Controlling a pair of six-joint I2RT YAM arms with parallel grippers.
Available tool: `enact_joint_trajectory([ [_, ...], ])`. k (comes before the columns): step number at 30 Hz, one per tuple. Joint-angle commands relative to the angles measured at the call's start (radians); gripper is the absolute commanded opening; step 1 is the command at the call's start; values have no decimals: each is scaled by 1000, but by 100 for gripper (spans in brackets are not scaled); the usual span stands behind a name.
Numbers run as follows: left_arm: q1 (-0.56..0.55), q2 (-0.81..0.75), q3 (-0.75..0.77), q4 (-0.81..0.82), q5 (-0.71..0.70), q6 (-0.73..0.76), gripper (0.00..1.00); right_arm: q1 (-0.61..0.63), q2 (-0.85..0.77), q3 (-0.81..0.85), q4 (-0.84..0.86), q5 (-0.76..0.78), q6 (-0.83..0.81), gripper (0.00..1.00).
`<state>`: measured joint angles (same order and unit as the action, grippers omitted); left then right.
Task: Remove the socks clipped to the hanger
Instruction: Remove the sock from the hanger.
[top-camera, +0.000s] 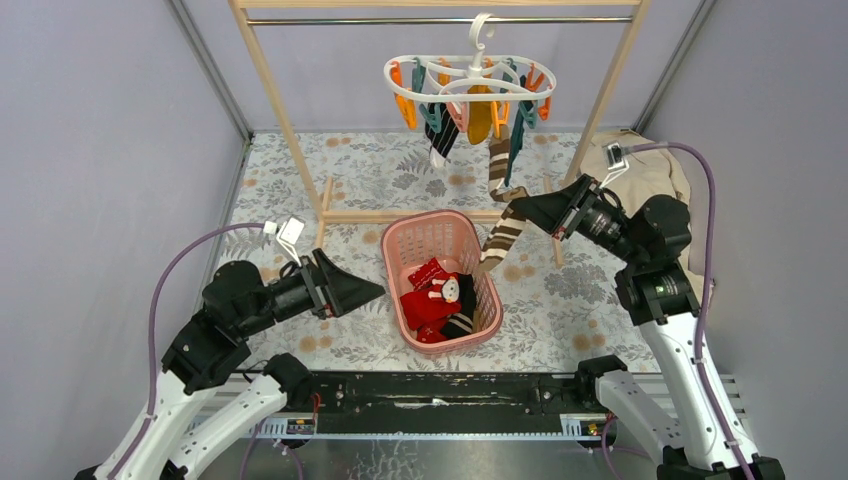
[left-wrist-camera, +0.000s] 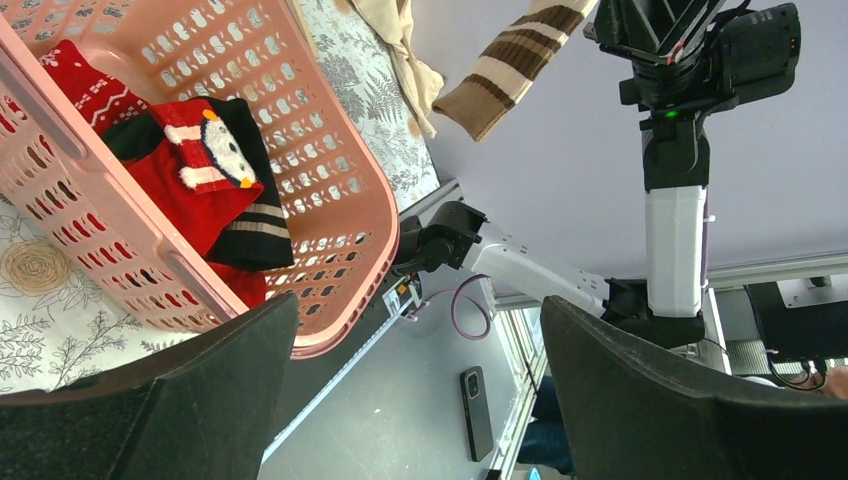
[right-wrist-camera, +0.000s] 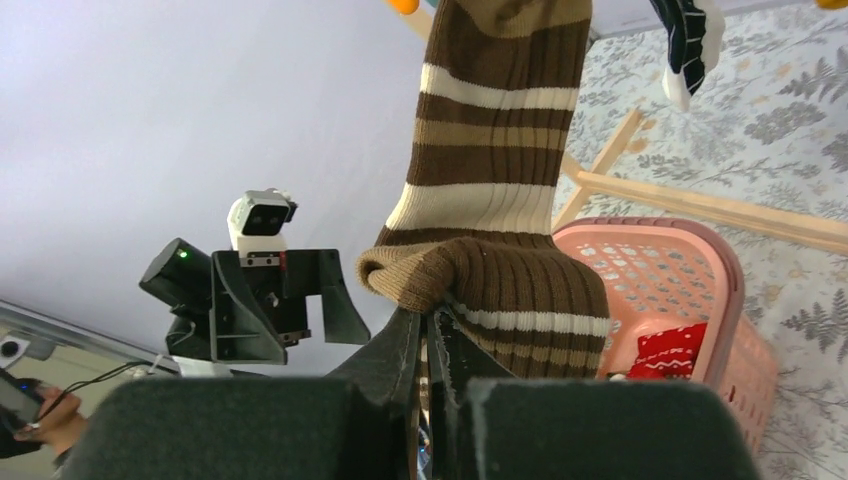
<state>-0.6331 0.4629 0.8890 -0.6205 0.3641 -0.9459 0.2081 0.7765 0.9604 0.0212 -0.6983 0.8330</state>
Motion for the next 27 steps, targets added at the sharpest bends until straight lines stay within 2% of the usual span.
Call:
enact_joint_trajectory([
  [1, 4, 16, -1, 82, 37, 37, 99, -1, 0, 14, 125, -82, 94, 4],
  [3, 5, 20, 2, 85, 37, 35, 99, -1, 2, 3, 139, -98, 116, 4],
  [10, 4, 12, -8, 146, 47, 10, 99, -2, 10, -73, 360, -176, 319, 3],
  [16, 6, 18, -40, 297, 97, -47, 99, -2, 28, -83, 457, -213, 405, 2],
  [27, -6, 86, -146, 569, 143, -116, 99, -1, 89, -222, 892, -223, 693, 1],
])
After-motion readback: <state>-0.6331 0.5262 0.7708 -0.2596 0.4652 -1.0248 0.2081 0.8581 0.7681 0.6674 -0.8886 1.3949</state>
